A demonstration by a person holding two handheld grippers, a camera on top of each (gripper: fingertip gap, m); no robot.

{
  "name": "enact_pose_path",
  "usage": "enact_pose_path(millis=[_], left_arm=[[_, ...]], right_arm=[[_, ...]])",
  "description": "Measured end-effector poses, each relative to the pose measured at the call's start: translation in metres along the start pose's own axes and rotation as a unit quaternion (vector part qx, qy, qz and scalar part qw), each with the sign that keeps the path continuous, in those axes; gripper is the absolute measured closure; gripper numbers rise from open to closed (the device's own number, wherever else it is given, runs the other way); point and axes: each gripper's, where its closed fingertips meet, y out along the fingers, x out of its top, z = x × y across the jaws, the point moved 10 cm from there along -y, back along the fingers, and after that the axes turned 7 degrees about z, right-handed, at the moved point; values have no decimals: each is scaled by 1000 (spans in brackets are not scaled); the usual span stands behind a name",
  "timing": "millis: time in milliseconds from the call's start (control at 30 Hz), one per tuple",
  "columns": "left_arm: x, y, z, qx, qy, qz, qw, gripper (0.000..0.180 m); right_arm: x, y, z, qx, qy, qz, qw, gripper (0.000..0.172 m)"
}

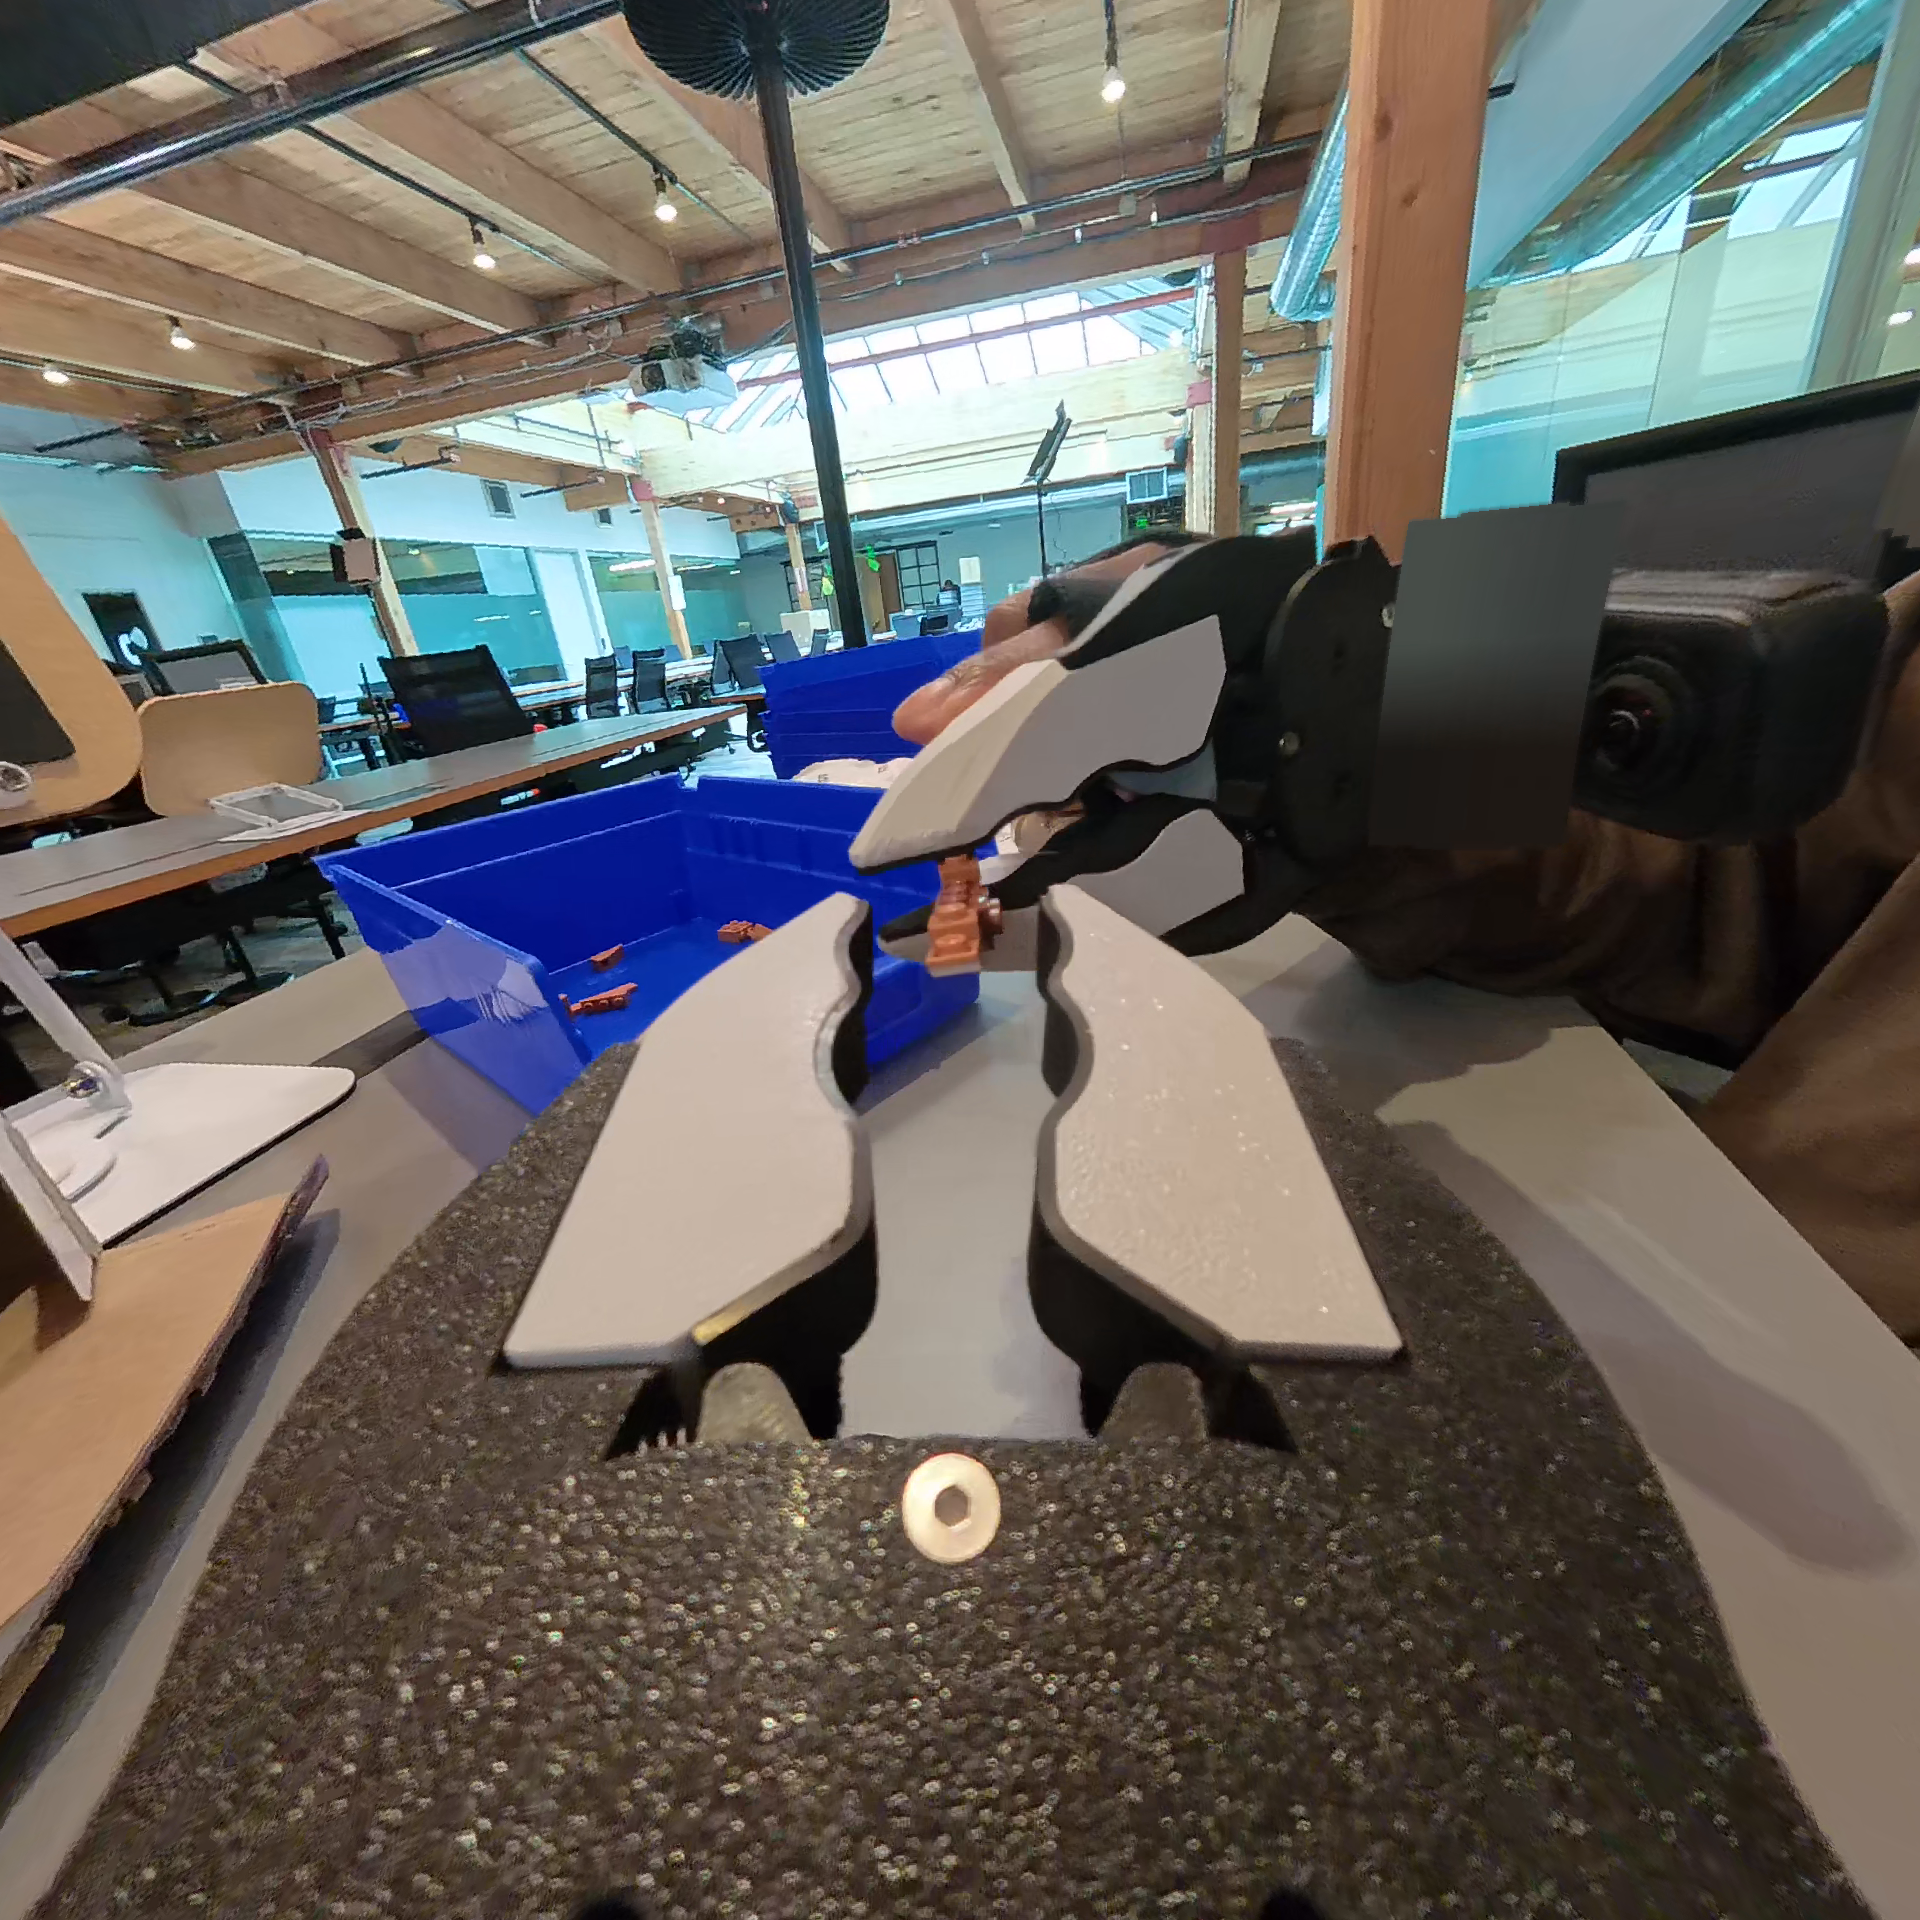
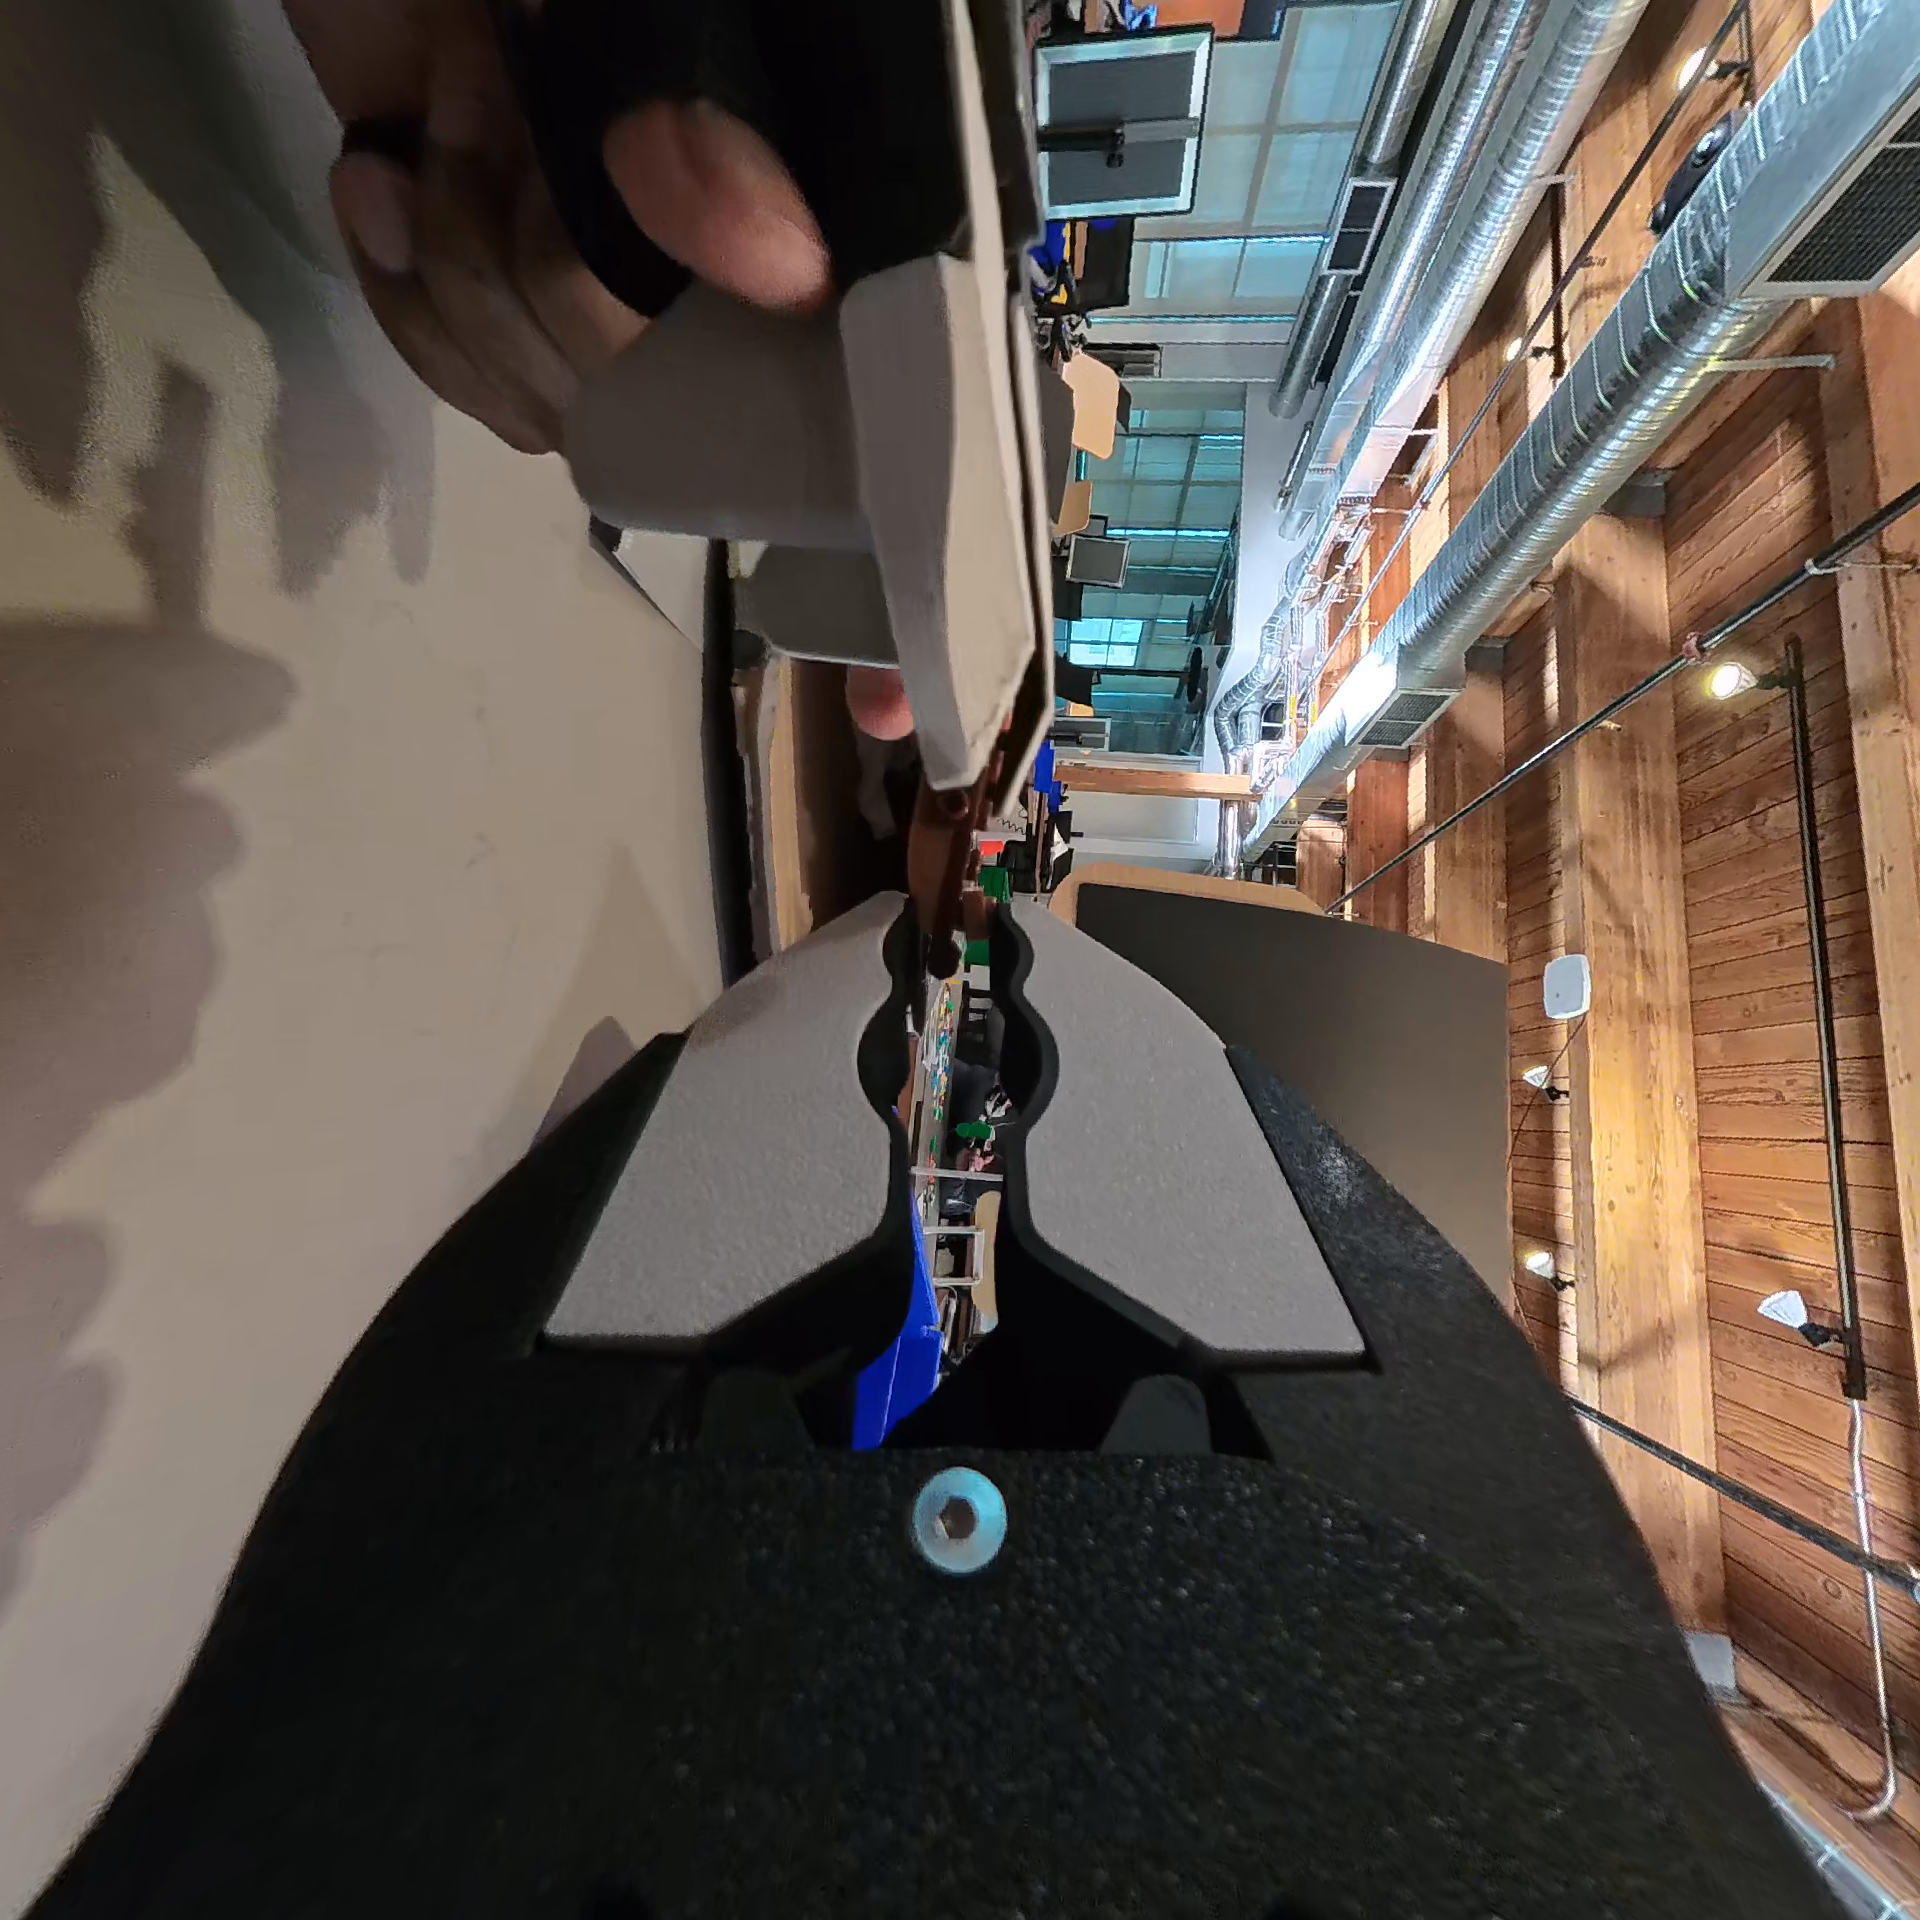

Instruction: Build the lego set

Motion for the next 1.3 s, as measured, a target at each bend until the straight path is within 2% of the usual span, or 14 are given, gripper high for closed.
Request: enact_pose_path(millis=[200,300,367,700,1300], left_arm=[[0,5,0,11,-5,32,999,149],[1,8,-4,4,3,40,999,165],[1,9,-6,4,1,40,999,168],[1,9,-6,1,-32,19,999,169],[0,10,-8,0,-32,14,999,168]], right_arm=[[2,0,0,1,-7,-1,1000,160],[3,-1,0,0,-11,0,1000,159],[2,-1,0,-2,-10,-1,1000,159],[2,-1,-4,-8,5,-2,1000,159],[2,-3,-5,8,5,2,1000,161]])
